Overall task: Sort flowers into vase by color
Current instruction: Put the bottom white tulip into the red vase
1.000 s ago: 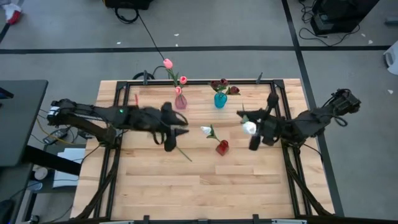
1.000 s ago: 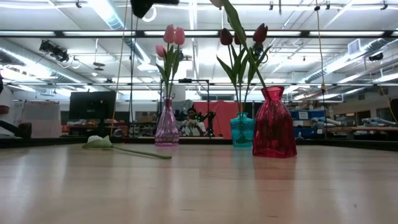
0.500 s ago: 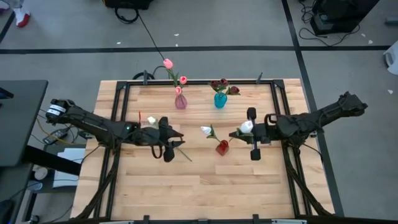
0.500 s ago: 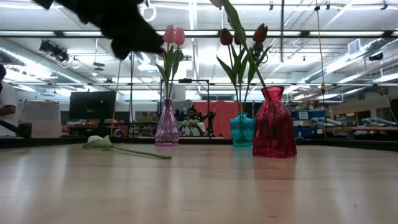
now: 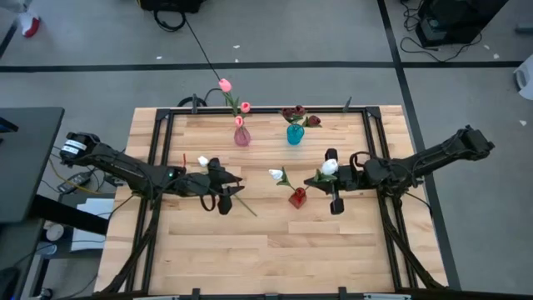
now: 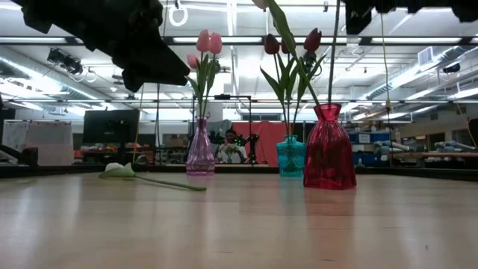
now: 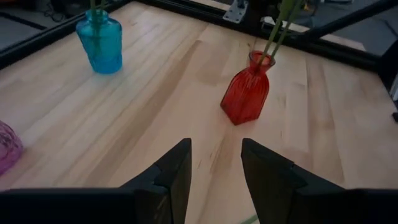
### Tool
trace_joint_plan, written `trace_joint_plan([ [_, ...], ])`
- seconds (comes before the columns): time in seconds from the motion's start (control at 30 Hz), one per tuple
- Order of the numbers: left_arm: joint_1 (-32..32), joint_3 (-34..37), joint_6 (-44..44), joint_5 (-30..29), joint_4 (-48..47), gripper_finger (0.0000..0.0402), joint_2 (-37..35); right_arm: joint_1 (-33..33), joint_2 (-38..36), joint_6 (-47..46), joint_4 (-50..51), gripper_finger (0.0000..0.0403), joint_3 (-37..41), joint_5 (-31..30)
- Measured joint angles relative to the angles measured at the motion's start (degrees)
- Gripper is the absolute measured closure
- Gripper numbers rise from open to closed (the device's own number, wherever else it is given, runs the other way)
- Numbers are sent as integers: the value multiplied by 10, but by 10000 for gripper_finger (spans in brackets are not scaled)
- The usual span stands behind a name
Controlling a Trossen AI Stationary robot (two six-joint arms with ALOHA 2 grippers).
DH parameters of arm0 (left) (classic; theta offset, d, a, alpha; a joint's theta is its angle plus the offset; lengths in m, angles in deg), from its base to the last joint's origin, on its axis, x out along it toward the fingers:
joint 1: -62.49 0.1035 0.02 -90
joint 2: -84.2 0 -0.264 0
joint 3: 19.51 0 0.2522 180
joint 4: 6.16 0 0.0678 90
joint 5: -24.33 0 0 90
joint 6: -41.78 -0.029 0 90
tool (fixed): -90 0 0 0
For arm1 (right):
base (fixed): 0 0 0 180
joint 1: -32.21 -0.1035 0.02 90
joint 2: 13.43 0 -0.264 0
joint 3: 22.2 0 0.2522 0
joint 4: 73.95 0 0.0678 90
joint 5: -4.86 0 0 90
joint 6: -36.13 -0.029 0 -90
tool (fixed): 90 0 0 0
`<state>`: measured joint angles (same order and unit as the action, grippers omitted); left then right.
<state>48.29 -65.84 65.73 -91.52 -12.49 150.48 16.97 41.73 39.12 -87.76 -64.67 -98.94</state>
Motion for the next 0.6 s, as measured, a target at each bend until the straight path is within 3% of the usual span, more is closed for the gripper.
trace_joint_plan([
  [0.37, -2, 36, 151, 24, -12, 255, 0, 24, 0, -20, 17, 377, 47, -5],
  [0.6, -2, 37, 308, 22, -59, 255, 0, 43, 0, -49, 144, 300, 25, 6],
])
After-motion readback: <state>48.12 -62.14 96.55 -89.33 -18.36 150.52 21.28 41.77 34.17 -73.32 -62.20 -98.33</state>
